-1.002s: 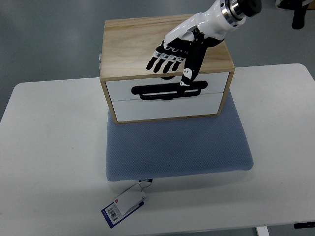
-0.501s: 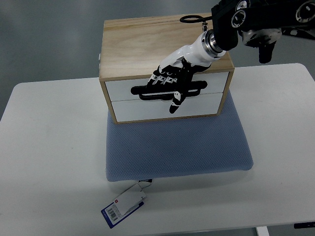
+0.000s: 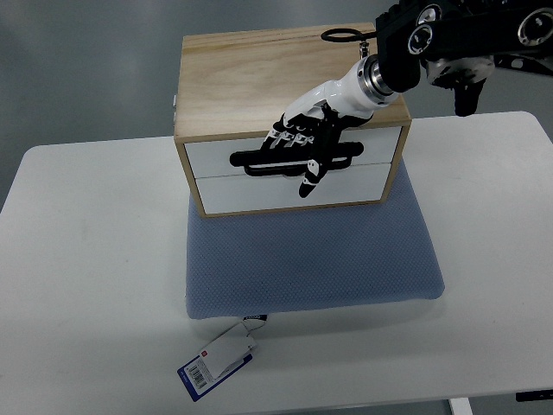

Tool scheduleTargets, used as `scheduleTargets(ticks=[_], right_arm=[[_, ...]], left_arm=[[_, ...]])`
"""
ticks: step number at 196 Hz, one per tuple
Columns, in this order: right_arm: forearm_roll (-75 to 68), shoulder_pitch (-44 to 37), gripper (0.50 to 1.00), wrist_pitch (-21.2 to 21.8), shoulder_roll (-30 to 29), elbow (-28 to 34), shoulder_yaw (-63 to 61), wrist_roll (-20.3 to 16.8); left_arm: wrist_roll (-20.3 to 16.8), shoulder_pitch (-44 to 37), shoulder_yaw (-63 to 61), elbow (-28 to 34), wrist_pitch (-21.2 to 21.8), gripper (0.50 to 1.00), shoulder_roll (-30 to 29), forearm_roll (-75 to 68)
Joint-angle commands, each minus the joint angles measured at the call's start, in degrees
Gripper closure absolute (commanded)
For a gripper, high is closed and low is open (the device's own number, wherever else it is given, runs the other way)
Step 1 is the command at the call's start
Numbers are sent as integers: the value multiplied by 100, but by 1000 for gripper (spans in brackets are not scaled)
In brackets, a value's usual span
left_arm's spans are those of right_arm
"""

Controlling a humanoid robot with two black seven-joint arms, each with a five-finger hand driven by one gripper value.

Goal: Open wood drawer with right hand
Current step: 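Curl the right hand's fingers around the upper drawer's black handle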

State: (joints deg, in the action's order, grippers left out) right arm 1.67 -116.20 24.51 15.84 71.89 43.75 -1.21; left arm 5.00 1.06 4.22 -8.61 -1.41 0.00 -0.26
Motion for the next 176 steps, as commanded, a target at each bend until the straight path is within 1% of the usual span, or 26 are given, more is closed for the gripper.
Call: scheduleTargets(ticks=[1, 34, 66, 176], right_arm=[[0, 9, 574, -16, -2, 0, 2, -2], [9, 9, 574, -52, -11, 9, 20, -2], [18, 62, 576, -183, -37, 0, 64, -2], [88, 229, 579, -192, -64, 9, 152, 7]], left_arm=[[1, 0, 0, 0, 1, 500, 0, 0], [1, 0, 0, 0, 1, 500, 0, 0], [1, 0, 0, 0, 1, 500, 0, 0], [1, 0, 0, 0, 1, 500, 0, 0]])
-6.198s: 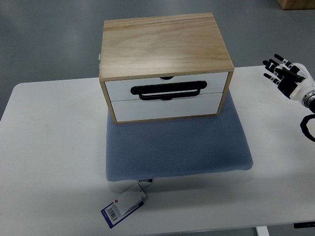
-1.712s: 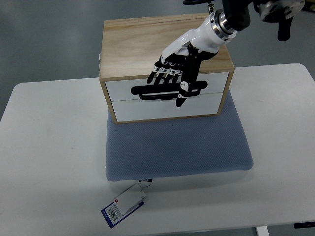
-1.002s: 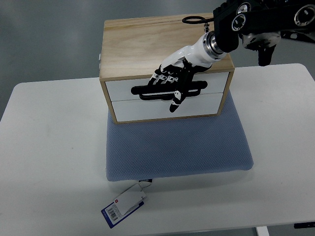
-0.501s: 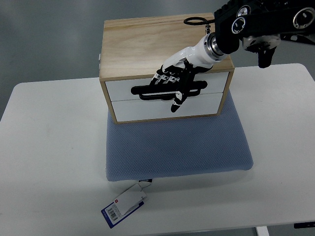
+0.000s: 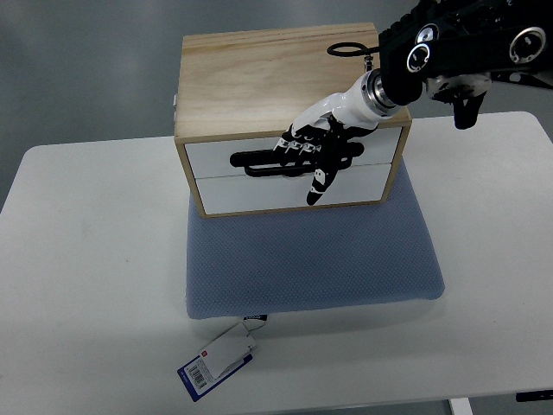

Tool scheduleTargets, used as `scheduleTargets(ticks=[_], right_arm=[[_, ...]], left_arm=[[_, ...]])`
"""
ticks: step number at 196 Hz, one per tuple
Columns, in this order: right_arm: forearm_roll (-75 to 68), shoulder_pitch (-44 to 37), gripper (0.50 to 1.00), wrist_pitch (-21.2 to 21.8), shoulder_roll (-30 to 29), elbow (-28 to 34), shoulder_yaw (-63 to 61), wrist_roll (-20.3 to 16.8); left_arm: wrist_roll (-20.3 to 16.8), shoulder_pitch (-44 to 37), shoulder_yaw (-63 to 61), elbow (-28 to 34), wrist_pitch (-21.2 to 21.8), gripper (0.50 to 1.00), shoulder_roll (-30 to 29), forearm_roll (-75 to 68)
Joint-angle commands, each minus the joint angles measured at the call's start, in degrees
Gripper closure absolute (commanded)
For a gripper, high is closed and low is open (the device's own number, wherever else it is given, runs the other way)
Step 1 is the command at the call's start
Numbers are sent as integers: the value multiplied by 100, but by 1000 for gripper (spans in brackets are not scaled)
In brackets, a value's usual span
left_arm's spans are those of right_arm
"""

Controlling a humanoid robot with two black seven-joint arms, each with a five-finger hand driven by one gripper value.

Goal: Open wood drawer with right hand
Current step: 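Curl the right hand's fingers around the upper drawer's black handle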

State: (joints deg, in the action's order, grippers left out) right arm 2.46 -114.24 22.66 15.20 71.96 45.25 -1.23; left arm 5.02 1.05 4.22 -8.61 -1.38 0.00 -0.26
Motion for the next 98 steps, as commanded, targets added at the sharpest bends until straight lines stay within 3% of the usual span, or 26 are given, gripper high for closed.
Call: scheduleTargets(ticks=[1, 98], right_arm=[[9, 33, 579, -8, 0, 3, 2, 9], [9, 25, 576, 159, 88, 73, 10, 9]], left_arm=[[-1, 0, 0, 0, -2, 500, 0, 0], [-1, 0, 0, 0, -2, 500, 0, 0]])
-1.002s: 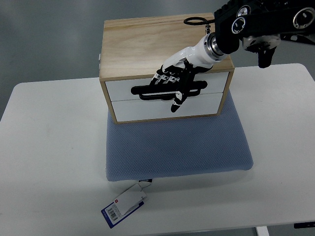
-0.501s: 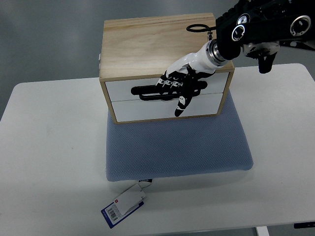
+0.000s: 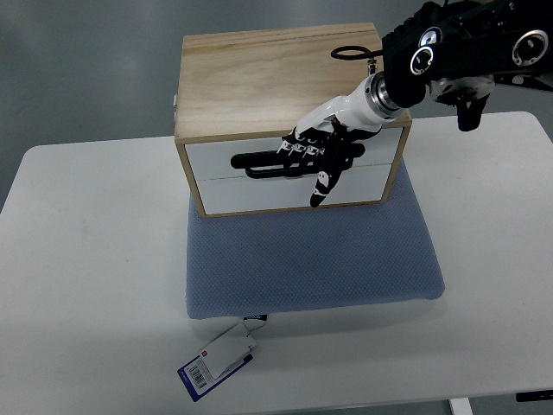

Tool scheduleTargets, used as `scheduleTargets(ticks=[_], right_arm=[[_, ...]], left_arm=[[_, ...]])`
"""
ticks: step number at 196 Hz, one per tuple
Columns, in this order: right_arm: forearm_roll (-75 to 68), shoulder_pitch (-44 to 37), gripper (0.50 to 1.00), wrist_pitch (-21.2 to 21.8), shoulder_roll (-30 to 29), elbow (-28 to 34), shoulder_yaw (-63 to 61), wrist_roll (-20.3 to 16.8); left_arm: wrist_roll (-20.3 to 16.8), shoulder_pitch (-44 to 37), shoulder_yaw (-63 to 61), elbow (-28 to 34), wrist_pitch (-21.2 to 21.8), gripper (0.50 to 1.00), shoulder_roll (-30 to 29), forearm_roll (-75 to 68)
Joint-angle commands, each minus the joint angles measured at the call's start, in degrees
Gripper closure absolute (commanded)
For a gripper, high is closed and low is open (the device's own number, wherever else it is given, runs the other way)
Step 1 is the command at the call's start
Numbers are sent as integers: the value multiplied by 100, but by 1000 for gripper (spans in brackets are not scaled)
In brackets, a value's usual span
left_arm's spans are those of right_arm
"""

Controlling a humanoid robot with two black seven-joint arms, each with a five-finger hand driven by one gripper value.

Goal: Open wood drawer with right hand
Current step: 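Curl the right hand's fingers around the upper drawer's black handle, then pull the upper white drawer toward the robot with the right hand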

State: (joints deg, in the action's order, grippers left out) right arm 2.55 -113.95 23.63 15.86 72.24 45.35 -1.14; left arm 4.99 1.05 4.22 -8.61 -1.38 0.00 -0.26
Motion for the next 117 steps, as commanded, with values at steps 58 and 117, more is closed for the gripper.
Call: scheduleTargets(ticks=[58, 117], right_arm=[[-1, -83, 576, 423, 181, 254, 35, 9], [8, -294, 576, 635, 436, 677, 44, 18]], left_arm=[[2, 0, 0, 0, -2, 500, 0, 0], [2, 0, 0, 0, -2, 500, 0, 0]])
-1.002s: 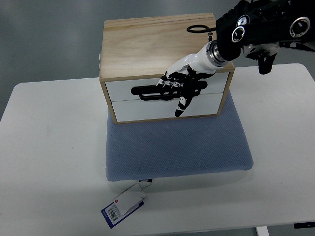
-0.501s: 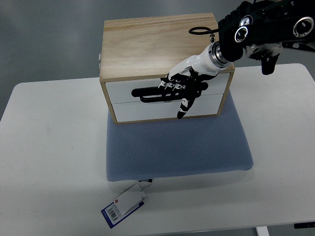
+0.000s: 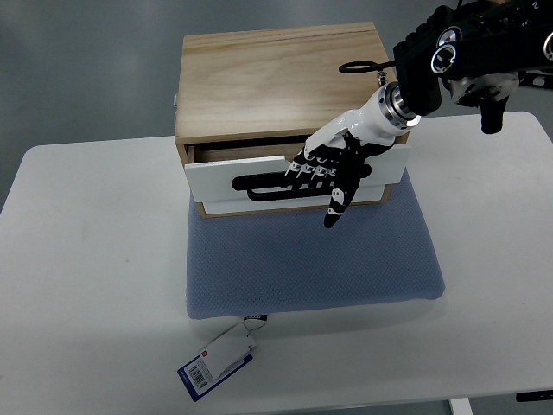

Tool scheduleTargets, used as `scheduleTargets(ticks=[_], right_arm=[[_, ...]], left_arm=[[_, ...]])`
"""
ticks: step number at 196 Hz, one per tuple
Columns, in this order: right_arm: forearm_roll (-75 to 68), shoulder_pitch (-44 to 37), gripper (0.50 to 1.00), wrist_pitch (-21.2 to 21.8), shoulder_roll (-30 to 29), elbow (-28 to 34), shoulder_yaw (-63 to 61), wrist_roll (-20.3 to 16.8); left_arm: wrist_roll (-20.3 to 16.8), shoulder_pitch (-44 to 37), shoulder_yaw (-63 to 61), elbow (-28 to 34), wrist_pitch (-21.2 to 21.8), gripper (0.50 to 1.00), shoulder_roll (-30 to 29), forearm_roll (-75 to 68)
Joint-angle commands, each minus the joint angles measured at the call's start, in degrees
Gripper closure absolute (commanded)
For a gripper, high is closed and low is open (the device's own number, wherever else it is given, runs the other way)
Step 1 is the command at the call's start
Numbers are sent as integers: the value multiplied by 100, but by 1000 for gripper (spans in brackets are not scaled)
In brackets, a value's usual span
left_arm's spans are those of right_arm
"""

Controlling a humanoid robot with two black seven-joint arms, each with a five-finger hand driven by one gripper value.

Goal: Open wood drawer with right hand
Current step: 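Pull the upper white drawer toward the robot with the right hand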

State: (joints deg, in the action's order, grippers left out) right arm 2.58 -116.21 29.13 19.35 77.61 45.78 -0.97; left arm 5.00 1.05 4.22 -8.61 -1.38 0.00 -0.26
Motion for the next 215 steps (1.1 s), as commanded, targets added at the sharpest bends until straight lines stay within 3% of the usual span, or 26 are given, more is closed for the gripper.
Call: scheduleTargets(ticks=[1, 215], right_arm=[[5, -68, 576, 84, 86, 141, 1, 0], [129, -384, 576, 568, 473, 756, 71, 27]], left_arm=[[1, 0, 0, 0, -2, 500, 0, 0], [1, 0, 0, 0, -2, 500, 0, 0]])
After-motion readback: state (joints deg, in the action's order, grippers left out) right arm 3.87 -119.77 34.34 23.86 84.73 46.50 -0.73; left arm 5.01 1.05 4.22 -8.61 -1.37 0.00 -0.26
